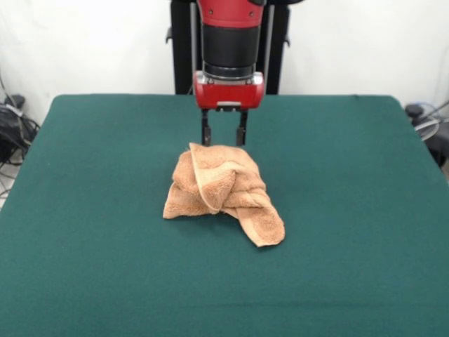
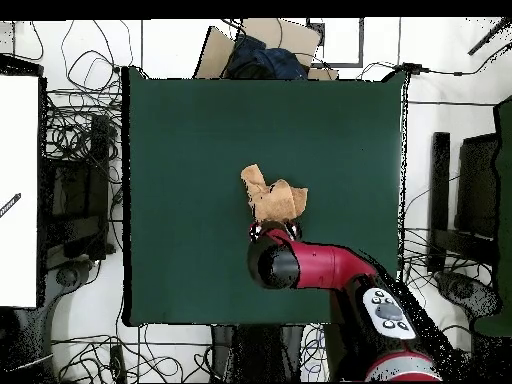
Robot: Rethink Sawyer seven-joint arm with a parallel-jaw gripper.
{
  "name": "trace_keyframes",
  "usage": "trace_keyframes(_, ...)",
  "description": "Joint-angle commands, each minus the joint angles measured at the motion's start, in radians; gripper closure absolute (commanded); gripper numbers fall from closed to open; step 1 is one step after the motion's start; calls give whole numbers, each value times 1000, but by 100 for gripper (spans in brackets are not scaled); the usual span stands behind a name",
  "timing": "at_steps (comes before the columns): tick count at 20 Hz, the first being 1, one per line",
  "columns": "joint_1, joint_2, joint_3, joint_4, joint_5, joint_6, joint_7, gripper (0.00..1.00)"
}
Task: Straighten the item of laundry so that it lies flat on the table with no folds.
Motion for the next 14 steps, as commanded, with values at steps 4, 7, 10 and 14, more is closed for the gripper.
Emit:
trace_keyframes(4, -19, 81, 57, -71, 22, 22, 122, 0)
trace_keyframes(7, -19, 89, 55, -64, 17, 3, 128, 0)
trace_keyframes(10, -18, 90, 54, -58, 19, -10, 138, 0)
trace_keyframes(14, -19, 92, 57, -65, 21, -5, 136, 0)
